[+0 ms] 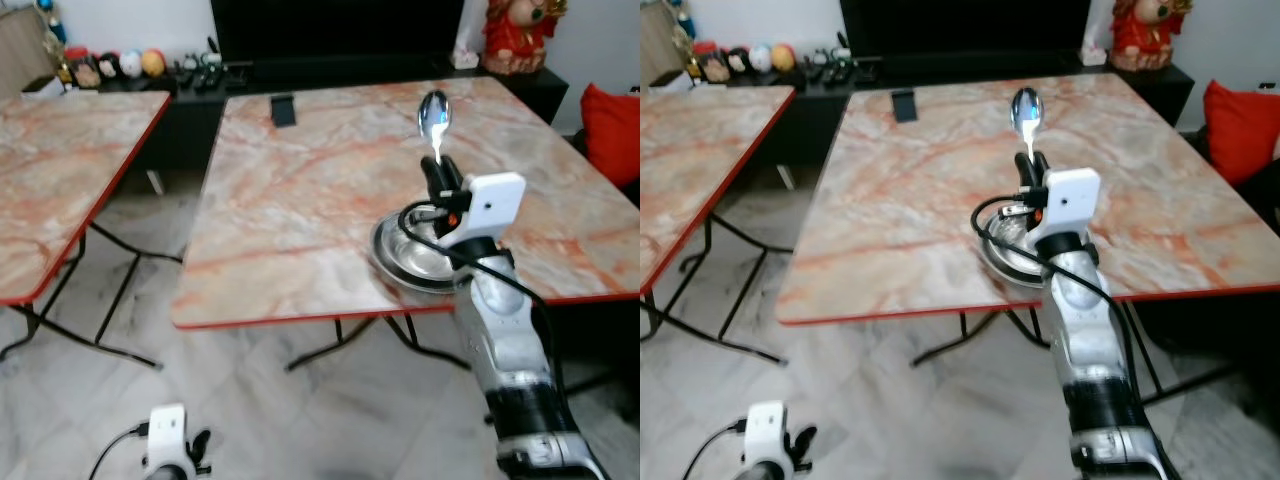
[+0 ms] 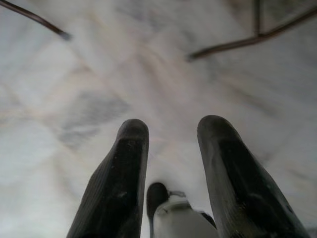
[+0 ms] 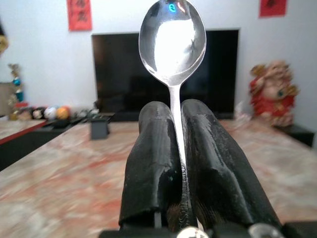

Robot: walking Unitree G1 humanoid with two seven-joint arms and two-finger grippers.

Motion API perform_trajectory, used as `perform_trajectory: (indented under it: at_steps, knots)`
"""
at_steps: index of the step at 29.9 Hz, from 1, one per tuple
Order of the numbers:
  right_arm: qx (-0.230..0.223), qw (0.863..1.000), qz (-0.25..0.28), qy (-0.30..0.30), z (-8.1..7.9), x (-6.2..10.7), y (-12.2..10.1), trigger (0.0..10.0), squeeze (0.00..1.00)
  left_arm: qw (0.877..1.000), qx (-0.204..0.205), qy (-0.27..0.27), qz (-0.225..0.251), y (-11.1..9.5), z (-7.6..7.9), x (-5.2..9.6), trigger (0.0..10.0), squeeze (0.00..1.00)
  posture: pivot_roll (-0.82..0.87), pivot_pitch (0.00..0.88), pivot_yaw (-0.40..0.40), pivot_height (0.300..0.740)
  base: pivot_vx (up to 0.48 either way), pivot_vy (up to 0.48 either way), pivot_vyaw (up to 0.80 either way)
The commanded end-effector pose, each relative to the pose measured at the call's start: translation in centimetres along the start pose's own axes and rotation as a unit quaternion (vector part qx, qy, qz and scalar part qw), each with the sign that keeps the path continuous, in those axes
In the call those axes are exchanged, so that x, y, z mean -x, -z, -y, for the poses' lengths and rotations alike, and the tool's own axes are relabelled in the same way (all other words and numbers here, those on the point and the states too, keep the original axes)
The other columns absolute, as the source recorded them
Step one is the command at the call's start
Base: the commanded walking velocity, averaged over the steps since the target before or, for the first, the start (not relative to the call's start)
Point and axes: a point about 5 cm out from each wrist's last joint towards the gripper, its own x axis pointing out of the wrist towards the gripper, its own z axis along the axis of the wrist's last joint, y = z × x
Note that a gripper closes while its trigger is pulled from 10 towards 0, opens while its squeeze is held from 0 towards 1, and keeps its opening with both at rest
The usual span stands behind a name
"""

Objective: Setting the table

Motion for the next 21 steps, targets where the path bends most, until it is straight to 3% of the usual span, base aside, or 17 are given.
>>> perform_trajectory:
  at_steps: [1,21]
  knots:
    - [-0.005,1.000,0.018,-0.012,-0.91,-0.50,-0.78,10.0,0.00,1.000,-0.003,-0.014,-0.003,-0.17,-1.12,0.09,10.0,0.00,-0.10,0.000,0.049,0.740,0.000,0.000,0.00]
    - [-0.001,1.000,0.018,-0.002,-0.37,-0.74,-0.82,10.0,0.00,1.000,0.017,-0.012,-0.004,-0.16,-1.14,0.07,10.0,0.00,-0.10,0.000,0.049,0.740,0.025,0.000,0.00]
